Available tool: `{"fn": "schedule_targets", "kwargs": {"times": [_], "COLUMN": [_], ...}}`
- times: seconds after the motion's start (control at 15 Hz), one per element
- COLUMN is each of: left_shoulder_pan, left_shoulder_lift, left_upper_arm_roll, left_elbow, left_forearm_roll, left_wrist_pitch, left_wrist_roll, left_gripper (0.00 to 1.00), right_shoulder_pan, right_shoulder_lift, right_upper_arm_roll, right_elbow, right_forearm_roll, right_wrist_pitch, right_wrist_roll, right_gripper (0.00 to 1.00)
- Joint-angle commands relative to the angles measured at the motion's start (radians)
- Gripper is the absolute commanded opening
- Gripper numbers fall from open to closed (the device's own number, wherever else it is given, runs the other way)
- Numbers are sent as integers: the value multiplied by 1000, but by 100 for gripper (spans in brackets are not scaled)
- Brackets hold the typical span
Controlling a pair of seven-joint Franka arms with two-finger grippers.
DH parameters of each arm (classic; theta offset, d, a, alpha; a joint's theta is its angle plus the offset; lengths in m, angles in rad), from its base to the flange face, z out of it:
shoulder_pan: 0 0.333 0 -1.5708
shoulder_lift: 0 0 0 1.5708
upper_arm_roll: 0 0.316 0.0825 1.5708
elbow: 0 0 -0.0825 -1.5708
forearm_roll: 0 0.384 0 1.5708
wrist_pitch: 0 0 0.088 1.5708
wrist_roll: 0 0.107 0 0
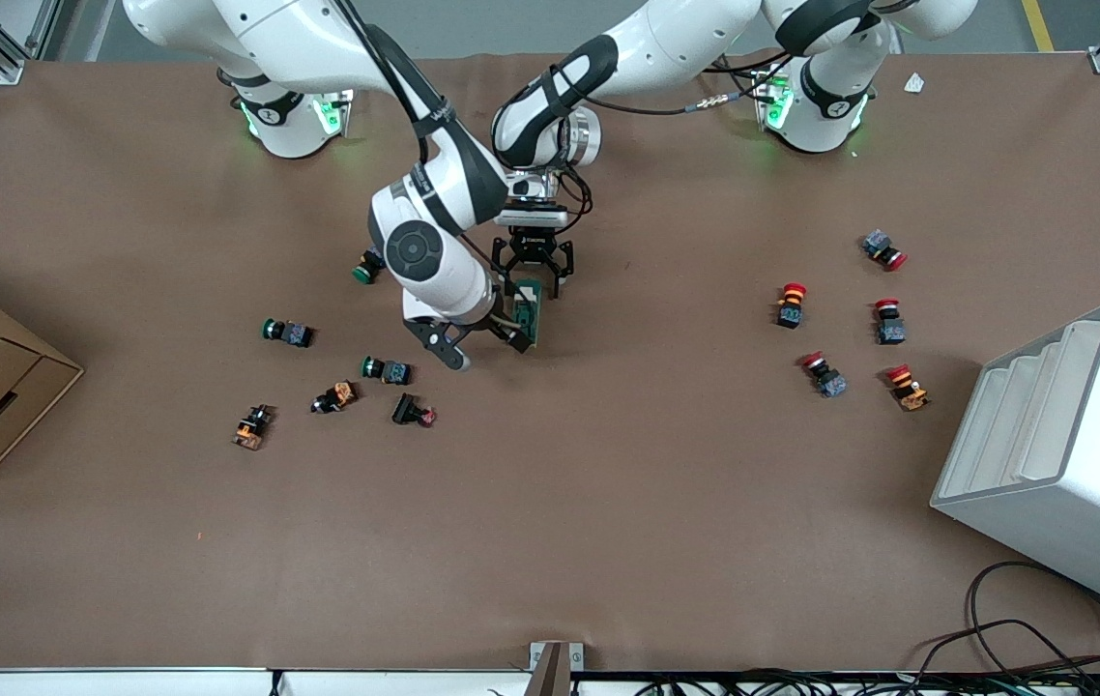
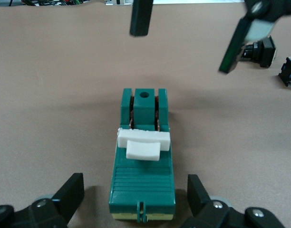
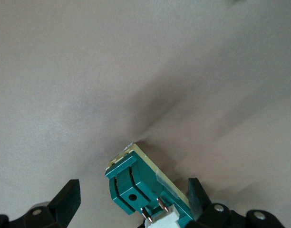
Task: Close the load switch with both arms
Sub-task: 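Hold the switch with the right gripper while the left gripper lowers onto the lever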
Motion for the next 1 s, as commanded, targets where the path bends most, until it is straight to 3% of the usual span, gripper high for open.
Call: {"fn": "schedule_targets", "kwargs": {"times": [0.0, 0.93], "left_shoulder_pan": [-17, -88], "left_shoulder_lift": [26, 101], "left_upper_arm_roll": [1, 36], "left_elbow": [3, 20], "left_forearm_roll": [16, 18], "left_wrist_pitch": [-32, -90], "left_wrist_roll": [-35, -61], "left_gripper": [97, 97], "right_shoulder_pan": [26, 134], "right_shoulder_lift": [7, 30], "right_upper_arm_roll": [-9, -10], "right_elbow": [-4, -66], "right_forearm_roll": [53, 61], "right_wrist_pitch": [24, 93], "right_wrist_roll": [14, 72], "right_gripper": [100, 100]}}
